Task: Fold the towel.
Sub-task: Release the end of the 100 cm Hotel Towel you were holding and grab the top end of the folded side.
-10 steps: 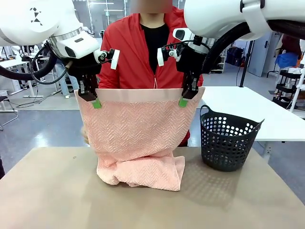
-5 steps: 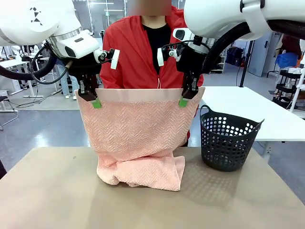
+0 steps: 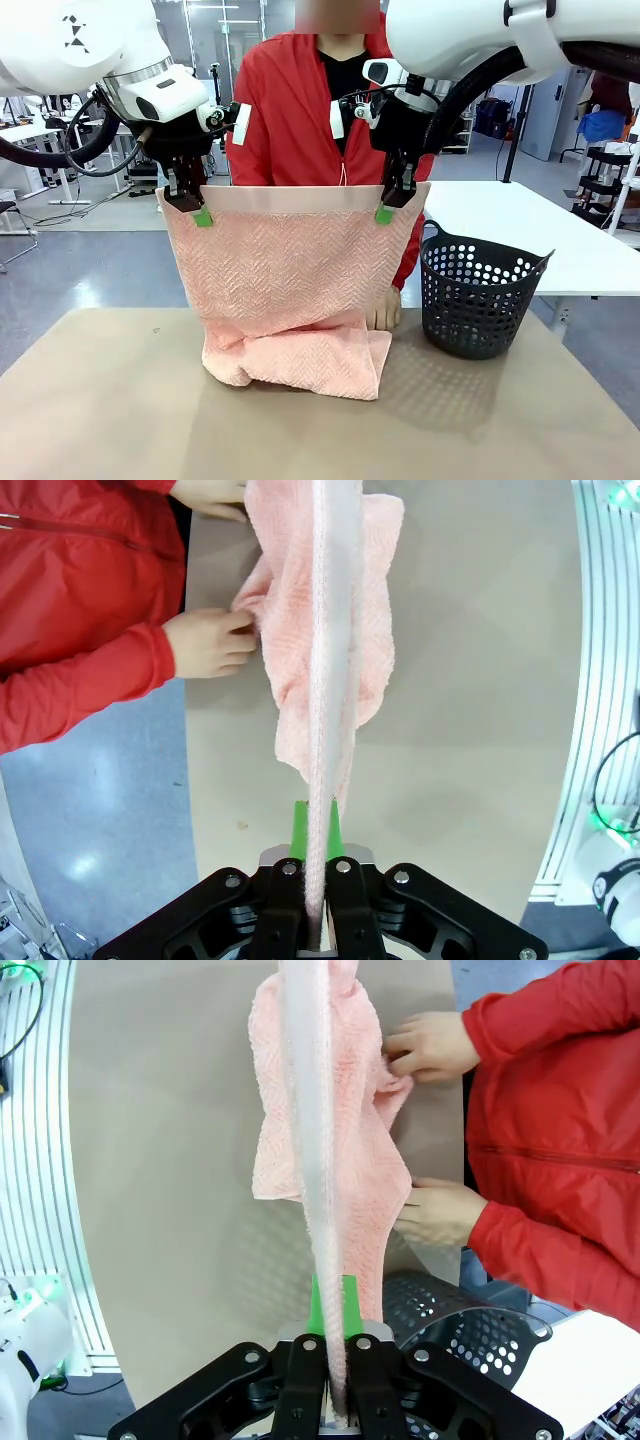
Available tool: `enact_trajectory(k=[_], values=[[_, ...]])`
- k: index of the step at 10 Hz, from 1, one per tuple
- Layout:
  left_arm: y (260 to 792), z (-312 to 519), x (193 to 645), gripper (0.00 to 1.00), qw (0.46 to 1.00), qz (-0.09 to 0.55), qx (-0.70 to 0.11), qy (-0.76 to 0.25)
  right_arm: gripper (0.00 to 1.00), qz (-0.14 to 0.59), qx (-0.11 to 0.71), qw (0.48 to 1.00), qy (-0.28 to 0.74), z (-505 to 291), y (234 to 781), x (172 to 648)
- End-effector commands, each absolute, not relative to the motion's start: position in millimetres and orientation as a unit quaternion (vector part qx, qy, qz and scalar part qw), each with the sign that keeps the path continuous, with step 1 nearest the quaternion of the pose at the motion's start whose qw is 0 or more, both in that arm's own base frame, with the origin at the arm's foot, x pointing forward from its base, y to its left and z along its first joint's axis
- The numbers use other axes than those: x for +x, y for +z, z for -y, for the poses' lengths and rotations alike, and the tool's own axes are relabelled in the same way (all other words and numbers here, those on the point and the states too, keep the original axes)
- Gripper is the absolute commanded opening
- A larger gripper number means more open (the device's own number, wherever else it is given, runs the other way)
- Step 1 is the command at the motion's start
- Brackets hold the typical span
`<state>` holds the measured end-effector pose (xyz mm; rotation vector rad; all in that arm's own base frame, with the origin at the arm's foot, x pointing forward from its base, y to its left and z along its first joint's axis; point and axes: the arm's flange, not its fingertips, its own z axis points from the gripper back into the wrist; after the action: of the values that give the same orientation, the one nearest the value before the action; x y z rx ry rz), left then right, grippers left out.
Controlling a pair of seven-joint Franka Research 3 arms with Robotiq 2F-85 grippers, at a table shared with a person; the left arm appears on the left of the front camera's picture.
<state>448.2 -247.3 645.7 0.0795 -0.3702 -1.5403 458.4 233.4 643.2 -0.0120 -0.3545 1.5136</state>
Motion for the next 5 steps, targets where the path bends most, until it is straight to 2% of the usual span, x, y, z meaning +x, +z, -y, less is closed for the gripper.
enact_trajectory(k=[1, 5], values=[[648.4, 246.9, 450.1, 0.0, 0.702, 0.164, 0.035, -0.692, 0.0, 0.161, -0.006, 0.711, 0.685, -230.0, 643.8, 459.8], [648.4, 246.9, 450.1, 0.0, 0.702, 0.164, 0.035, -0.692, 0.0, 0.161, -0.006, 0.711, 0.685, -230.0, 643.8, 459.8]])
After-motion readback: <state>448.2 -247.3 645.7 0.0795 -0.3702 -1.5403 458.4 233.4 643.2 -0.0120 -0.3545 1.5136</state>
